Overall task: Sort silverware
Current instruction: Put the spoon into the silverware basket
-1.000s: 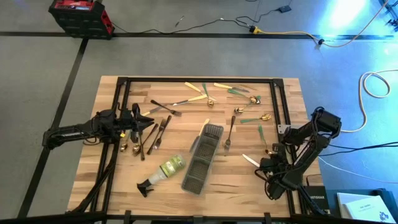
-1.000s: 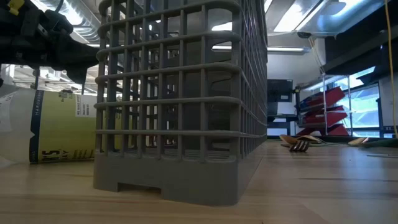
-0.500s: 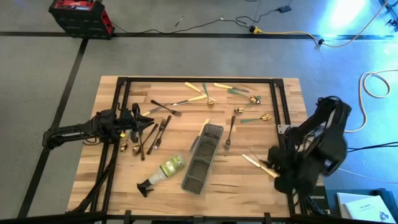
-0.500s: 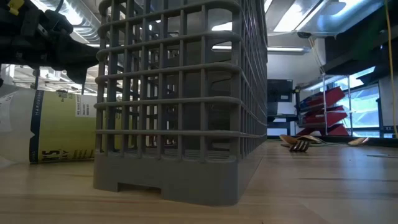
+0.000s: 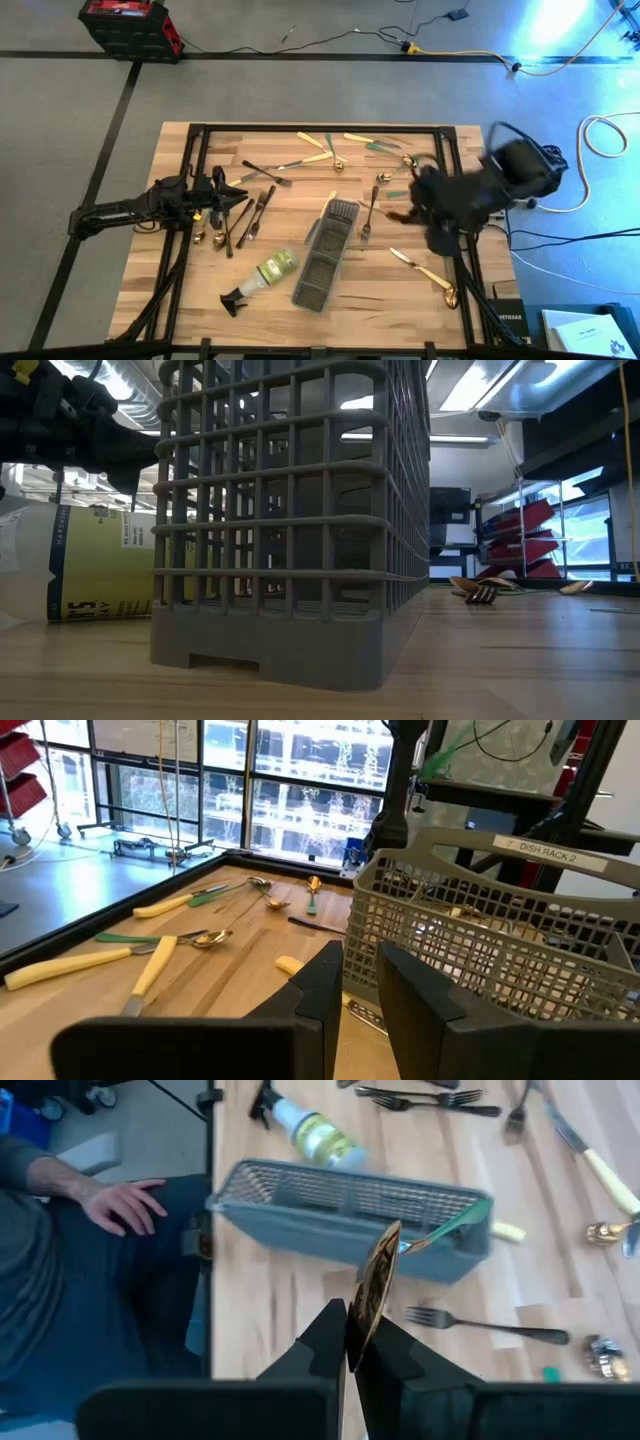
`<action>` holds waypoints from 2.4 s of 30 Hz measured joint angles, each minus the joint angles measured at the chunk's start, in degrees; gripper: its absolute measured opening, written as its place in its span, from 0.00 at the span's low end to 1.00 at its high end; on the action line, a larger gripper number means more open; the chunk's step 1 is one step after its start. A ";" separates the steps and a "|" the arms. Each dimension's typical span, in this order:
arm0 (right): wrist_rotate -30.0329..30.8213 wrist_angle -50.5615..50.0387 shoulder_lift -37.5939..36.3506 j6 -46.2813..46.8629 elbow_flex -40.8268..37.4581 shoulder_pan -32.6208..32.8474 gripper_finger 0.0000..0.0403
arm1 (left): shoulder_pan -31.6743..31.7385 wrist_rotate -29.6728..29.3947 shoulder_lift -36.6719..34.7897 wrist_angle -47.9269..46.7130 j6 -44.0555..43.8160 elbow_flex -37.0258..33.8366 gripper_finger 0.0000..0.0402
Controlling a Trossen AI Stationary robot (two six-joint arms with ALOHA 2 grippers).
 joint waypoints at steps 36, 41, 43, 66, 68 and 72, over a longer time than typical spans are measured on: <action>-45.00 -0.47 28.37 -30.97 -0.02 -36.96 0.00 | -0.02 0.02 0.02 -0.02 0.00 0.02 0.13; -41.32 -0.49 28.91 -34.84 -0.03 -37.08 0.00 | -0.02 0.00 0.00 -0.01 0.00 0.02 0.13; -38.49 -0.49 28.88 -37.01 -0.04 -37.08 0.00 | -0.01 0.02 -0.01 -0.02 0.00 0.02 0.13; -22.87 -0.42 28.88 -60.26 -0.04 -36.64 0.00 | 0.00 0.00 0.02 -0.02 0.00 0.00 0.13; -22.89 -0.41 28.88 -60.41 -0.02 -36.64 0.00 | 0.01 0.01 0.00 -0.02 0.00 0.01 0.13; -22.55 -0.42 28.88 -60.37 -0.02 -36.62 0.00 | 0.01 0.01 0.01 -0.01 0.00 0.02 0.13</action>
